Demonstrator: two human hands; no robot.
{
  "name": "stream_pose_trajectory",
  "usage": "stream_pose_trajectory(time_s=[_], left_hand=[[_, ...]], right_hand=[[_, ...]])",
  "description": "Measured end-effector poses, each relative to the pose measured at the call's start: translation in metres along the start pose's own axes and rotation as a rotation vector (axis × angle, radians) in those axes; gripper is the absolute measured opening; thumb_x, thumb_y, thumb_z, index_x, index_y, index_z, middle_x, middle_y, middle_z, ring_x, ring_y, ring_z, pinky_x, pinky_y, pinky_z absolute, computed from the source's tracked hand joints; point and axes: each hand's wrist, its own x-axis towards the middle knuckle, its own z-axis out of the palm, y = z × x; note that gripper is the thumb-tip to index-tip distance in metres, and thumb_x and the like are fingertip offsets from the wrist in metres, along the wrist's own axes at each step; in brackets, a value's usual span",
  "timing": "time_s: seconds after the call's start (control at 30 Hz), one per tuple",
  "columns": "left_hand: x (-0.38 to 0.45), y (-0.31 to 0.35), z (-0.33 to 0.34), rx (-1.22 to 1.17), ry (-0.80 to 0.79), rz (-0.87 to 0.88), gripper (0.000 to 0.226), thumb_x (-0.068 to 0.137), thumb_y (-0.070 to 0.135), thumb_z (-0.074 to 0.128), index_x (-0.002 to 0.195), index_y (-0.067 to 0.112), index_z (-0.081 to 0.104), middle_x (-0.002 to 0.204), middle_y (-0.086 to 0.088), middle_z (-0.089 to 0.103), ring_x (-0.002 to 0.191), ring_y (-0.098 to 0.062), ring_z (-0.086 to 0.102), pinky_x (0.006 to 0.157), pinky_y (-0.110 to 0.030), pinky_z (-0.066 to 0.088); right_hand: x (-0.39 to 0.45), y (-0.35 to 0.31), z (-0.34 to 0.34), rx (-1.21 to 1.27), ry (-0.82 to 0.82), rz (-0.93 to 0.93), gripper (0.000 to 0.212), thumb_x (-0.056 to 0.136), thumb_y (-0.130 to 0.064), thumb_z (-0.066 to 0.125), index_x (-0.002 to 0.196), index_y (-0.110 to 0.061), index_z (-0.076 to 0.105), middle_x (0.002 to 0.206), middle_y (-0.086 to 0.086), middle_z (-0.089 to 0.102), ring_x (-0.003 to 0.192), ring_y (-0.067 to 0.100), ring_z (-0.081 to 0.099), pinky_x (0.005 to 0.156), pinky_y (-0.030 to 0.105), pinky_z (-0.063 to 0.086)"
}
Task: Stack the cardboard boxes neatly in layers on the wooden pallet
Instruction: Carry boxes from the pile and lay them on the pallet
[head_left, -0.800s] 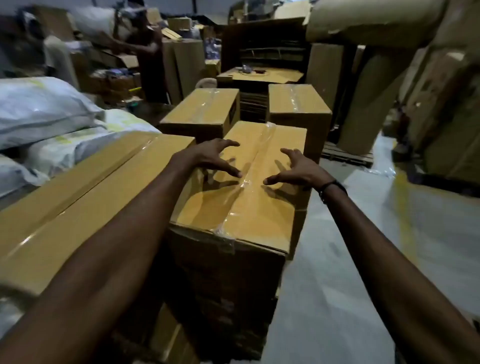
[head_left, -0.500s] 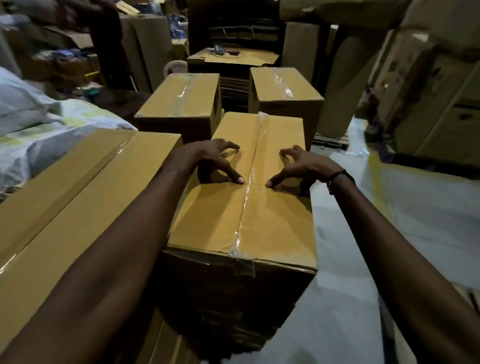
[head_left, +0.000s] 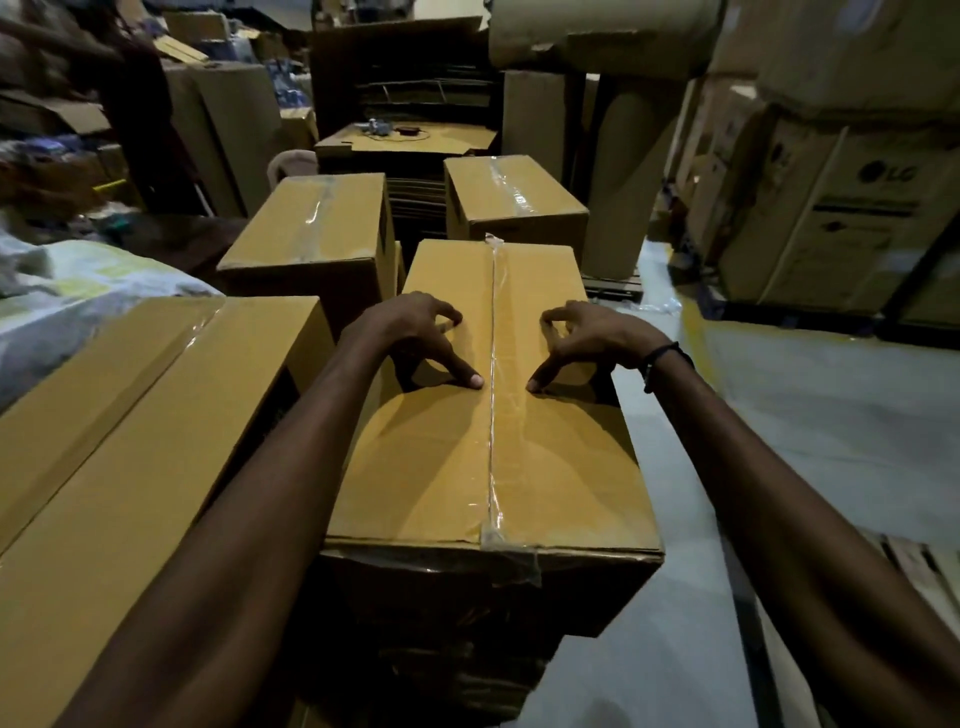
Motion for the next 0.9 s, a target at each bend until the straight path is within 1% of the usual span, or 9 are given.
stream_pose_trajectory(time_s=[0.07, 0.13, 0.2, 0.33, 0.47, 0.6, 0.7, 0.83, 0.9], left_hand=[[-0.008, 0.019, -0.002, -0.003, 0.008, 0.023, 0.13, 0.034, 0.07, 0.088, 0.151, 0.036, 0.044, 0.157, -0.005, 0.04, 0.141, -0.033, 0.041, 0.101, -0.049, 0.047], [-0.015, 0.038, -0.007, -0.001, 0.03, 0.062, 0.13, 0.034, 0.069, 0.087, 0.152, 0.033, 0.044, 0.156, -0.005, 0.041, 0.14, -0.032, 0.043, 0.1, -0.047, 0.048], [-0.018, 0.062, -0.008, 0.02, 0.073, 0.109, 0.125, 0.041, 0.068, 0.09, 0.151, 0.03, 0.045, 0.153, -0.006, 0.044, 0.136, -0.031, 0.046, 0.097, -0.043, 0.049], [-0.022, 0.12, 0.002, 0.059, 0.122, 0.183, 0.12, 0.046, 0.07, 0.09, 0.15, 0.03, 0.046, 0.152, -0.006, 0.043, 0.134, -0.03, 0.046, 0.1, -0.047, 0.051], [-0.033, 0.197, 0.03, 0.055, 0.113, 0.289, 0.124, 0.041, 0.072, 0.087, 0.15, 0.028, 0.047, 0.149, -0.007, 0.044, 0.13, -0.03, 0.048, 0.084, -0.037, 0.048], [-0.051, 0.284, 0.074, 0.023, 0.054, 0.39, 0.117, 0.049, 0.065, 0.09, 0.15, 0.024, 0.048, 0.147, -0.008, 0.045, 0.129, -0.029, 0.048, 0.084, -0.035, 0.045], [-0.061, 0.355, 0.123, 0.044, 0.008, 0.429, 0.113, 0.054, 0.063, 0.092, 0.151, 0.027, 0.046, 0.148, -0.008, 0.042, 0.132, -0.029, 0.044, 0.086, -0.035, 0.041], [-0.079, 0.445, 0.193, 0.052, -0.048, 0.463, 0.127, 0.039, 0.073, 0.087, 0.151, 0.032, 0.045, 0.148, -0.01, 0.038, 0.134, -0.031, 0.041, 0.095, -0.04, 0.045], [-0.088, 0.487, 0.228, 0.038, -0.077, 0.487, 0.135, 0.031, 0.077, 0.083, 0.152, 0.032, 0.044, 0.147, -0.01, 0.038, 0.132, -0.031, 0.042, 0.094, -0.04, 0.045]], right_hand=[[-0.016, 0.007, -0.014, 0.005, 0.01, 0.007, 0.111, 0.065, -0.042, 0.094, 0.158, -0.026, 0.034, 0.158, 0.002, 0.031, 0.138, 0.029, 0.035, 0.095, 0.039, 0.047], [-0.03, 0.013, -0.028, -0.003, 0.034, 0.021, 0.116, 0.06, -0.046, 0.095, 0.157, -0.029, 0.035, 0.159, 0.0, 0.029, 0.141, 0.029, 0.034, 0.104, 0.045, 0.048], [-0.047, 0.024, -0.043, -0.022, 0.079, 0.03, 0.122, 0.052, -0.051, 0.097, 0.156, -0.032, 0.037, 0.158, -0.003, 0.031, 0.141, 0.028, 0.035, 0.103, 0.049, 0.05], [-0.084, 0.064, -0.073, -0.001, 0.142, 0.084, 0.128, 0.045, -0.05, 0.097, 0.157, -0.033, 0.036, 0.159, -0.004, 0.028, 0.143, 0.028, 0.035, 0.104, 0.051, 0.05], [-0.138, 0.121, -0.101, 0.029, 0.177, 0.15, 0.144, 0.027, -0.06, 0.09, 0.157, -0.032, 0.035, 0.157, -0.003, 0.029, 0.142, 0.029, 0.035, 0.107, 0.053, 0.047], [-0.202, 0.199, -0.121, 0.033, 0.209, 0.225, 0.135, 0.04, -0.051, 0.094, 0.159, -0.03, 0.032, 0.164, 0.0, 0.021, 0.146, 0.031, 0.029, 0.111, 0.052, 0.043], [-0.254, 0.273, -0.133, 0.02, 0.241, 0.291, 0.128, 0.05, -0.045, 0.097, 0.159, -0.031, 0.031, 0.166, -0.002, 0.017, 0.147, 0.03, 0.029, 0.109, 0.049, 0.045], [-0.317, 0.371, -0.142, 0.018, 0.273, 0.365, 0.124, 0.054, -0.044, 0.098, 0.158, -0.029, 0.032, 0.161, 0.0, 0.025, 0.141, 0.031, 0.035, 0.099, 0.044, 0.047], [-0.346, 0.416, -0.146, 0.037, 0.284, 0.396, 0.123, 0.054, -0.043, 0.098, 0.157, -0.028, 0.033, 0.16, 0.001, 0.027, 0.14, 0.032, 0.037, 0.093, 0.039, 0.045]])
